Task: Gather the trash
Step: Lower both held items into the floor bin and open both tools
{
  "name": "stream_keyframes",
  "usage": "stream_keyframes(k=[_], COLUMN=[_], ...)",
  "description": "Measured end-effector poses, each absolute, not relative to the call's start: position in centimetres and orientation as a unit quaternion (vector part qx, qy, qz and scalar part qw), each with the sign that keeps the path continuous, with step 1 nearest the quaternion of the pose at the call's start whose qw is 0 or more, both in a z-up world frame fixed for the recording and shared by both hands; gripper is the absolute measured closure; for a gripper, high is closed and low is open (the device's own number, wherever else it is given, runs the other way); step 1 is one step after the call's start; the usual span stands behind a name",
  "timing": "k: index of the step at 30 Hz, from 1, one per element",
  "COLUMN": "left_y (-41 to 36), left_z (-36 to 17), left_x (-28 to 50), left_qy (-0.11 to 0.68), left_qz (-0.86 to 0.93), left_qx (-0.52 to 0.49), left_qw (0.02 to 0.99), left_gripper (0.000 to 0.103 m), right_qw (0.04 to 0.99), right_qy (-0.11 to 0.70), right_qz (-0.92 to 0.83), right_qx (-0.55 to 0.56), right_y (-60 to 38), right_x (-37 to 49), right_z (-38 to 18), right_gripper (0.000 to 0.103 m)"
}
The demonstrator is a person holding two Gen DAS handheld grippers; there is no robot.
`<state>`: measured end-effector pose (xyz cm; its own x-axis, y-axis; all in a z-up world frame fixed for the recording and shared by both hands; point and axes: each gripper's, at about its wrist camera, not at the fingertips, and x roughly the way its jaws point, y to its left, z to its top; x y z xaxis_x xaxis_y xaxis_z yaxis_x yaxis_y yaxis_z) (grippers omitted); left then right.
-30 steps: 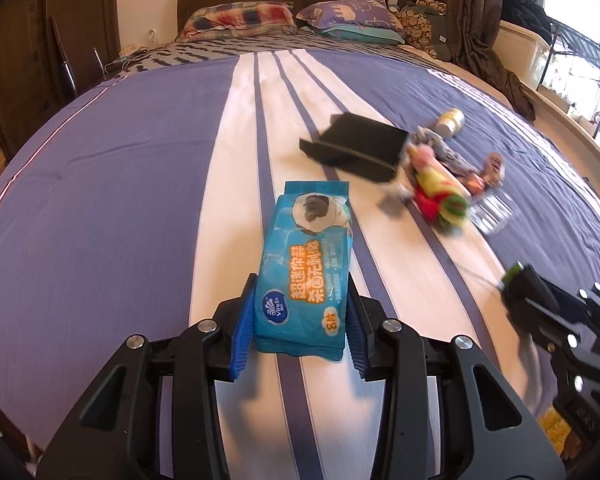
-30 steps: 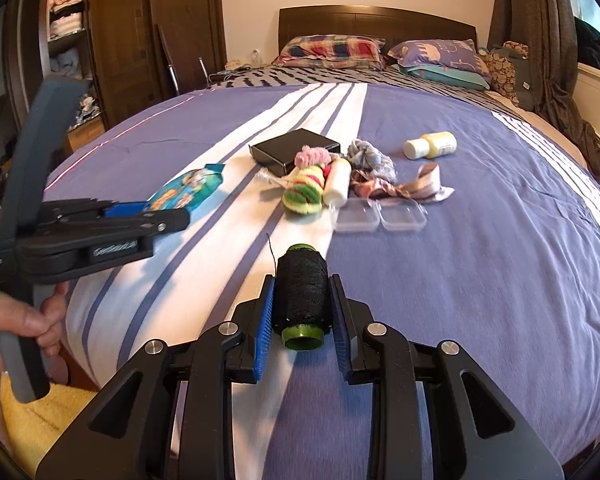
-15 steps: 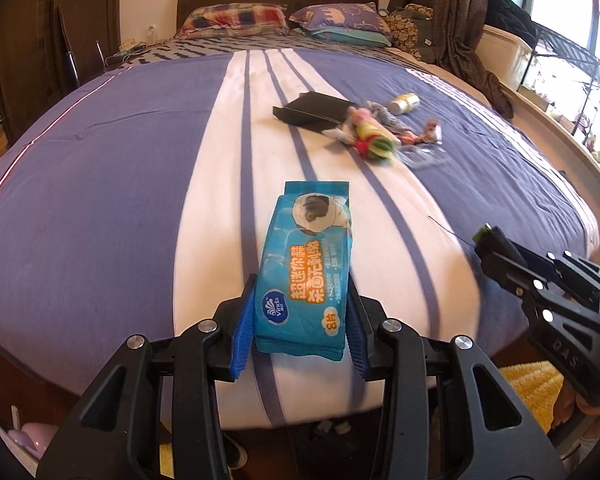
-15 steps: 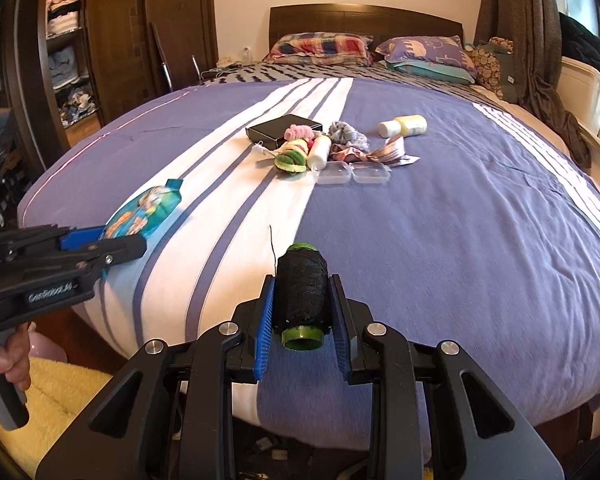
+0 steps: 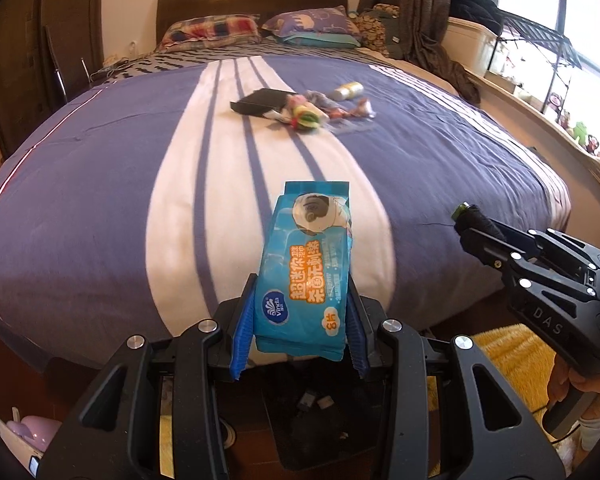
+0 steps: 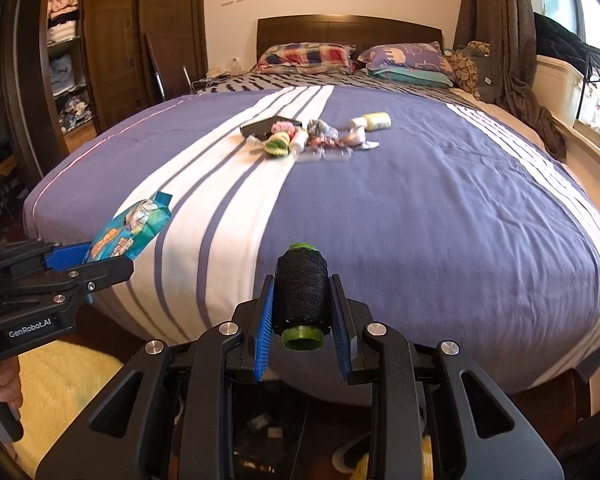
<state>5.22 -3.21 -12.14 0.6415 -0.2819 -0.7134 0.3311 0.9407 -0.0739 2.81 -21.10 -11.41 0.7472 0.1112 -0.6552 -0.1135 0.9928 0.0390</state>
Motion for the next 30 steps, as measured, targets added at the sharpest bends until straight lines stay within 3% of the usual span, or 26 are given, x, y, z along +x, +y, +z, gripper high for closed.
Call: stream_keyframes(k=[16,30], left_y=[-3.8,-2.9], left_z=[-17.0,-24.3], left_x=[0.6,0.6], left_qy=[0.435,0.512], left_qz=[-0.18,-0.174], left_qx=[0.039,0.022], left_qw=[0.881,0.841], left_gripper=[0.065,0.065], right_qw=[0.923,0.885], right_qy=[0.38,0.46], right_qz=[0.063,0.068], right_qx=[0.003,0.008], right_y=[-21.6,-20.9], right_x=[-1.4,-0.6], right_z=[-14.2,-20.8], right_gripper=[0.076,0.076])
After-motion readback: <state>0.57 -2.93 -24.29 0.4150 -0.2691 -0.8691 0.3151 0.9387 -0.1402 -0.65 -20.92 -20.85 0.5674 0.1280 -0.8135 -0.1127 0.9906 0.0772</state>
